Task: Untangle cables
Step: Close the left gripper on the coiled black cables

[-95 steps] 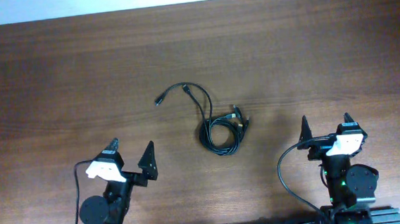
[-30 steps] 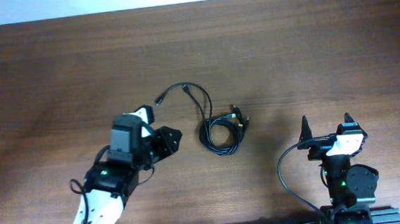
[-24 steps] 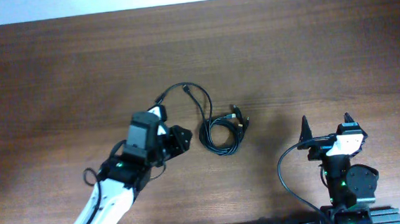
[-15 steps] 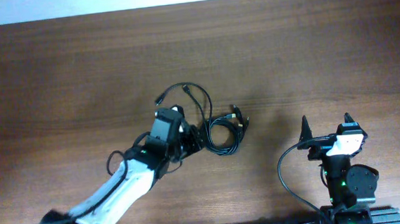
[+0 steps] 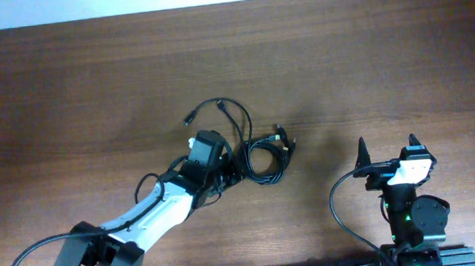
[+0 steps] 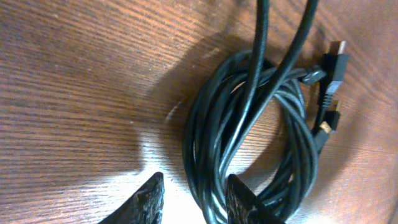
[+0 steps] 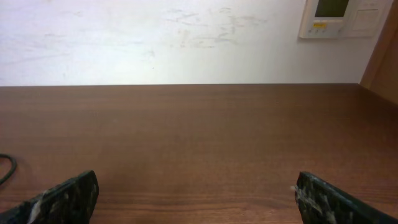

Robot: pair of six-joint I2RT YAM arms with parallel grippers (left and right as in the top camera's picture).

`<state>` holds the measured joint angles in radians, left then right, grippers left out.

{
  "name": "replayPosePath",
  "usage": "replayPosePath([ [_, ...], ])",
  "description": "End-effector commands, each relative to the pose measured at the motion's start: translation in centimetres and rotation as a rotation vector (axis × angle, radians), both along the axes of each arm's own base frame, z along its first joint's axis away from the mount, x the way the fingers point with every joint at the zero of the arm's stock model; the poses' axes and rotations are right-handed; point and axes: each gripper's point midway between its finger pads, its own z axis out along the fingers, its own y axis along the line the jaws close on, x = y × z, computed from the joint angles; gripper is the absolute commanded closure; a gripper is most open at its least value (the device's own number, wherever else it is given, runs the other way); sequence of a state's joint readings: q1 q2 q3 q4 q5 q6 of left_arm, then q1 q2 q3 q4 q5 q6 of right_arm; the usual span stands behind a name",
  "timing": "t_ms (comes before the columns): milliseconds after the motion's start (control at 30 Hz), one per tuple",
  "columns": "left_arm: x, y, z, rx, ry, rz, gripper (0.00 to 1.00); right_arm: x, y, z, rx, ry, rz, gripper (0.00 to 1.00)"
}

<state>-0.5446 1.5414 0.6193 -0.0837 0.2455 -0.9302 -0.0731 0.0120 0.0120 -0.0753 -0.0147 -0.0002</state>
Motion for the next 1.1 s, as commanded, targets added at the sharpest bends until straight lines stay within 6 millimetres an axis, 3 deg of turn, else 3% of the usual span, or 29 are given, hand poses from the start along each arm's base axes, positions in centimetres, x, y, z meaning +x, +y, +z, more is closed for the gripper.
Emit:
replayPosePath([
  [0, -0.1, -0.5, -0.8, 0.03, 0.0, -0.011, 0.75, 0.0, -0.2, -0.2, 0.004, 0.002, -0.011, 0.01],
  [167, 0.9, 0.5, -1.2, 0.103, -0.05, 0.033, 1.0, 0.0, -0.2, -0.2, 0.004, 0.002, -0.011, 0.01],
  [300, 1.4, 0.6, -0.4, 0.118, -0.104, -0.003, 1.0, 0.0, -0.2, -0.2, 0.004, 0.002, -0.011, 0.01],
  [433, 3.6, 1.8, 4.0, 0.11, -0.261, 0.02, 1.0, 0.0, -0.2, -0.2, 0.004, 0.002, -0.011, 0.01],
  [600, 5.9, 5.6, 9.7, 0.065, -0.385, 0.303, 1.0, 0.0, -0.2, -0.2, 0.004, 0.002, -0.011, 0.01],
  [700, 5.9, 6.1, 11.1, -0.038, -0.356, 0.428, 1.0, 0.0, -0.2, -0.2, 0.004, 0.002, -0.011, 0.01],
  [800, 4.6, 6.4, 9.4, -0.061, -0.228, 0.505, 1.0, 0.0, -0.2, -0.2, 0.004, 0.002, -0.011, 0.01],
  [967, 1.3, 7.3, 4.6, -0.045, 0.07, 0.695, 1.0, 0.0, -0.2, -0.2, 0.004, 0.002, -0.011, 0.01],
  [1067, 0.8, 6.8, 3.4, -0.067, 0.153, 0.733, 1.0, 0.0, -0.2, -0.2, 0.004, 0.002, -0.011, 0.01],
])
